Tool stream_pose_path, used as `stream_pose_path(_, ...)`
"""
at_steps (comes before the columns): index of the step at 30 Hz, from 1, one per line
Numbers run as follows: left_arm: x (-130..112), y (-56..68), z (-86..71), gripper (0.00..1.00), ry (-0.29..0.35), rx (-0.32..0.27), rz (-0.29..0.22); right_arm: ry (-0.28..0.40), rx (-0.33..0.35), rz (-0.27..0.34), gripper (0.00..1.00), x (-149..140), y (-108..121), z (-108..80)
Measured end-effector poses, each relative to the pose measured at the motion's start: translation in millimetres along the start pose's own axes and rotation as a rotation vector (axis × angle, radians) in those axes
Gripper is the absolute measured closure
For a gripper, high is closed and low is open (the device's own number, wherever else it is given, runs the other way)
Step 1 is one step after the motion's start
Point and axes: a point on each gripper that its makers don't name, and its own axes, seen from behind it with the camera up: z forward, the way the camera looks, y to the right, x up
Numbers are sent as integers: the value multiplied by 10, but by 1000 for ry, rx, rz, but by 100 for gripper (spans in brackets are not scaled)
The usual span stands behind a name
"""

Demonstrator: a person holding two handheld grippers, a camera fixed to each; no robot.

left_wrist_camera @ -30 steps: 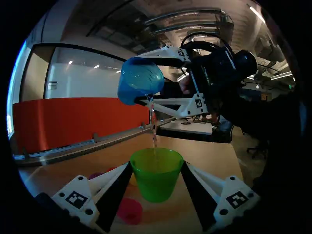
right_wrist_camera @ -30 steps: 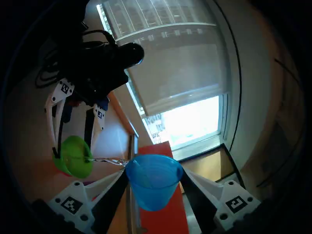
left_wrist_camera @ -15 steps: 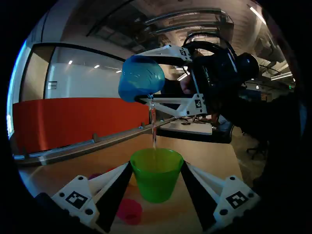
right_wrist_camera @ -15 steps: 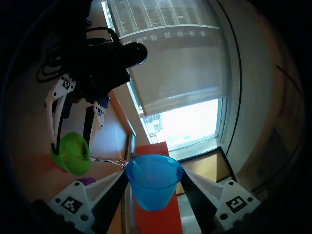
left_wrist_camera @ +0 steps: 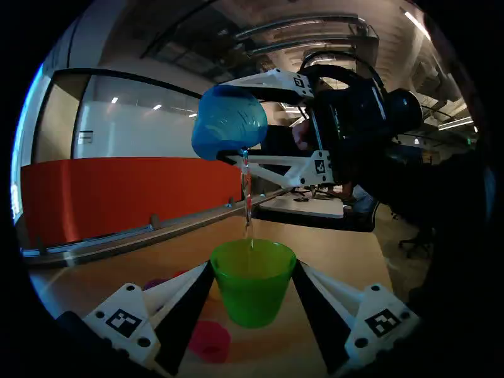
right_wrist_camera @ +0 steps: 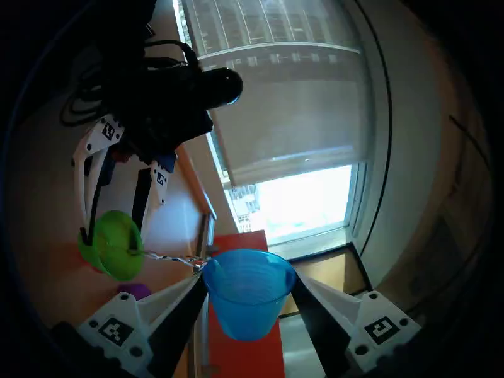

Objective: Pour water

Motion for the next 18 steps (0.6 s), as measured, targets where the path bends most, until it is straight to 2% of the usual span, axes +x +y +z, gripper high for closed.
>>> stream_pose_path(18, 12, -32, 4, 13, 4, 8, 0, -5, -5, -77, 8, 57, 22, 14)
